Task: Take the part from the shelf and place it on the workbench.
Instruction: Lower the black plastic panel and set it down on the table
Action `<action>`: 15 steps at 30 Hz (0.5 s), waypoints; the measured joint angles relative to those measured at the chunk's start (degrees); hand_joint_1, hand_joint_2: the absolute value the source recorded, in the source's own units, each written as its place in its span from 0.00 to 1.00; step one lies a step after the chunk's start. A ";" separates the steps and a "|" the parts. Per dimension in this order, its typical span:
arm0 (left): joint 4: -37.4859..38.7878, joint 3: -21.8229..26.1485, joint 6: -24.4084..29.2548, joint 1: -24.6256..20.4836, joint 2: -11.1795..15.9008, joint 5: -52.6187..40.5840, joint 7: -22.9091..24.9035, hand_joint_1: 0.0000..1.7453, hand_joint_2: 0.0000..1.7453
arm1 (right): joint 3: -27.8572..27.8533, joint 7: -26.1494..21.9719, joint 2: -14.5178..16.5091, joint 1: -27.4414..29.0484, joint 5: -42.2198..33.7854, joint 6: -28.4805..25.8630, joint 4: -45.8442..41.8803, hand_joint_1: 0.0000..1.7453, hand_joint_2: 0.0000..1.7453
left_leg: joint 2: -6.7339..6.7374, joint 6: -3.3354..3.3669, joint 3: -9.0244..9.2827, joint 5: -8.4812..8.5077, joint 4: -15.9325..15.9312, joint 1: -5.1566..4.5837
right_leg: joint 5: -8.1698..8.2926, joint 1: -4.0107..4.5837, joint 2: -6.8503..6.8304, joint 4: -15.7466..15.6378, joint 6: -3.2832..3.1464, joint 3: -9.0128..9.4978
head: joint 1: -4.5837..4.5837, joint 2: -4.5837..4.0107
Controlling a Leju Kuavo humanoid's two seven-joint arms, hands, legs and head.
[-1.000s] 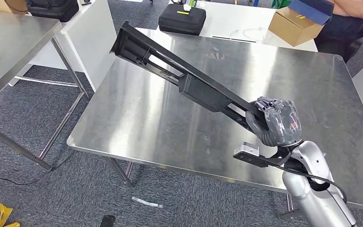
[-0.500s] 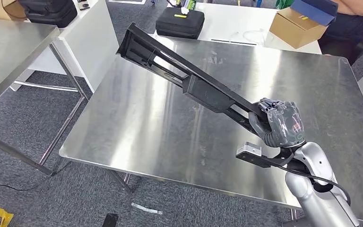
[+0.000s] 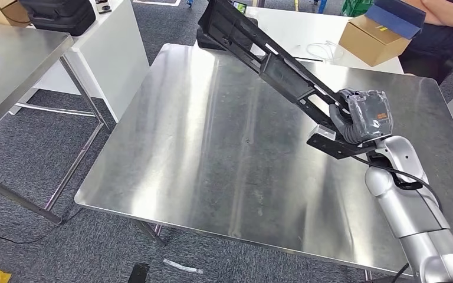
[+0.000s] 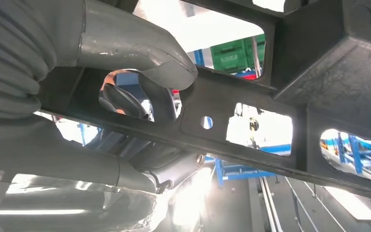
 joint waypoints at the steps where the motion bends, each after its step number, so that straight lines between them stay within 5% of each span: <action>1: 0.00 -0.03 0.01 -0.01 0.00 -0.01 0.05 0.00 1.00 | 0.22 0.20 0.02 -0.51 0.30 -0.05 0.96 0.97 1.00 | -0.06 0.11 -0.01 -0.04 0.00 -0.06 | 0.01 -0.03 -0.06 -0.13 0.02 0.07 | 0.00 0.00; 15: 0.00 -2.70 -1.84 -0.72 0.05 -1.56 2.15 0.00 1.00 | 8.18 5.85 3.96 -25.04 10.75 -1.75 31.83 0.97 1.00 | -0.14 0.94 -0.01 0.09 0.01 -0.32 | 0.22 -0.24 -0.21 -0.39 0.76 0.18 | -0.02 0.00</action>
